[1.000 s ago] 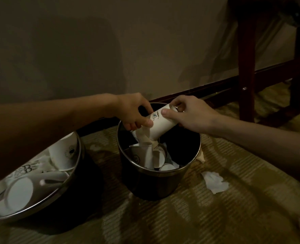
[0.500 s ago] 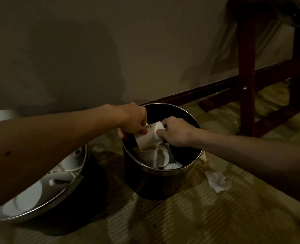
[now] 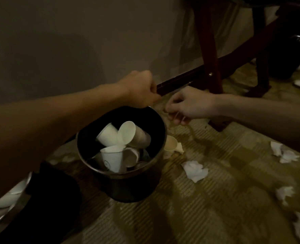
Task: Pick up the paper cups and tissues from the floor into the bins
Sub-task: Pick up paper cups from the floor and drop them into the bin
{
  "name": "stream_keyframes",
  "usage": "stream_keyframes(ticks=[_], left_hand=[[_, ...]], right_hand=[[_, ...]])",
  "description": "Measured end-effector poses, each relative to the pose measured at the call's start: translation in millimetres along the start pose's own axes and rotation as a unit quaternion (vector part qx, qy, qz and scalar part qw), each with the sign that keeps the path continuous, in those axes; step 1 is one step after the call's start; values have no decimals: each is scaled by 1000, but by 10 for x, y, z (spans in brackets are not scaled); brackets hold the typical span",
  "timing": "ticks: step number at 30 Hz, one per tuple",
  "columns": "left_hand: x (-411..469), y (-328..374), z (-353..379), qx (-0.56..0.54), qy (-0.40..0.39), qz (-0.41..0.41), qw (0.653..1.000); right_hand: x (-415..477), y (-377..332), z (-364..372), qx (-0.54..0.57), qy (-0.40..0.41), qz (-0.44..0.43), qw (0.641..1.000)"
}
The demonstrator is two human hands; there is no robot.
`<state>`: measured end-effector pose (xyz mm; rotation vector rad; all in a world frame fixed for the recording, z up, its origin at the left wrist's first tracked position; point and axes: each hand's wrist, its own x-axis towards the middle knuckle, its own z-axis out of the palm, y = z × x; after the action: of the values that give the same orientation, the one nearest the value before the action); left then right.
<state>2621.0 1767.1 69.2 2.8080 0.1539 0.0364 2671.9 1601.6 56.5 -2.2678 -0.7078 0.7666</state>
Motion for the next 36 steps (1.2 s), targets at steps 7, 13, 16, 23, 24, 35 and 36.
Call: stream_keyframes(ticks=[7, 13, 16, 23, 24, 35, 36], left_hand=[[298, 980, 734, -245, -84, -41, 965], [371, 1232, 1722, -302, -75, -185, 932], [280, 1092, 2088, -348, -22, -294, 890], [49, 810, 2669, -257, -72, -335, 903], [15, 785, 2724, -220, -70, -323, 918], [-32, 892, 2714, -254, 57, -181, 948], [-7, 933, 2699, -271, 44, -168, 947]], right_hand=[[11, 1137, 68, 60, 8, 63, 996], [146, 1888, 310, 27, -15, 44, 999], [231, 2029, 452, 70, -7, -7, 998], [502, 2297, 639, 20, -45, -15, 999], [519, 2334, 653, 16, -38, -13, 999], [318, 2623, 601, 197, 59, -38, 978], [260, 2660, 580, 217, 63, -30, 974]])
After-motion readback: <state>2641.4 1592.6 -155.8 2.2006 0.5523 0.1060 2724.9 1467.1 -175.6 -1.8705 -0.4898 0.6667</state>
